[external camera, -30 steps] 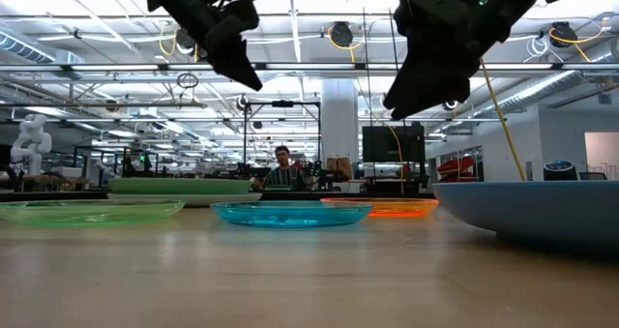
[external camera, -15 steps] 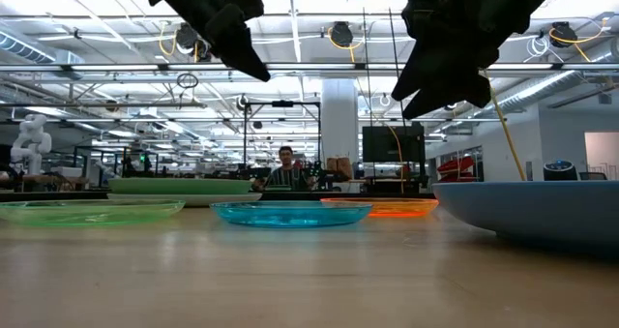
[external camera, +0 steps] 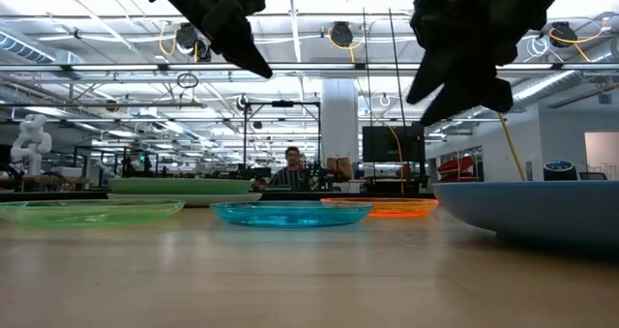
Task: Stack plastic plates
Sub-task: Stack the blue plate on top of the orange plate
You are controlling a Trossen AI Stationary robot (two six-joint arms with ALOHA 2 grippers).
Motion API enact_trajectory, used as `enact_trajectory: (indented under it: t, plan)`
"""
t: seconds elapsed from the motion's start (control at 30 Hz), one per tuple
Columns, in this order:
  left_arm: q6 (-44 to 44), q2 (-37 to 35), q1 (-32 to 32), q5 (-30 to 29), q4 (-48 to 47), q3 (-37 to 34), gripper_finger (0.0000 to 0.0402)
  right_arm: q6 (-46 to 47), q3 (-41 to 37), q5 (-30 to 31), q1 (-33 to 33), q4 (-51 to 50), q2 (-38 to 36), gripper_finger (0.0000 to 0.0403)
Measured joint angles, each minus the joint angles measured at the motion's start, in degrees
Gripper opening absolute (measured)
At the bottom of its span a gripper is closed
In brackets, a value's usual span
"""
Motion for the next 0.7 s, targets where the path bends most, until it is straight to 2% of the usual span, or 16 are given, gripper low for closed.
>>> enact_trajectory:
  t: [0.27, 0.57, 0.7]
  plan:
    - [0.91, 0.02, 0.02, -0.01, -0.03, -0.02, 0.0083, 7.07, 0.0, 0.0, -1.28, -8.46, 0.0, 0.0178]
    - [2.02, 0.02, 0.22, -0.01, -2.05, -0.03, 0.0083, 9.41, 0.0, -0.25, -3.41, -10.53, 0.0, 0.0178]
    - [2.05, 0.02, 0.22, -0.01, -3.5, -0.04, 0.0083, 12.13, 0.0, -3.87, -5.49, -12.99, 0.0, 0.0178]
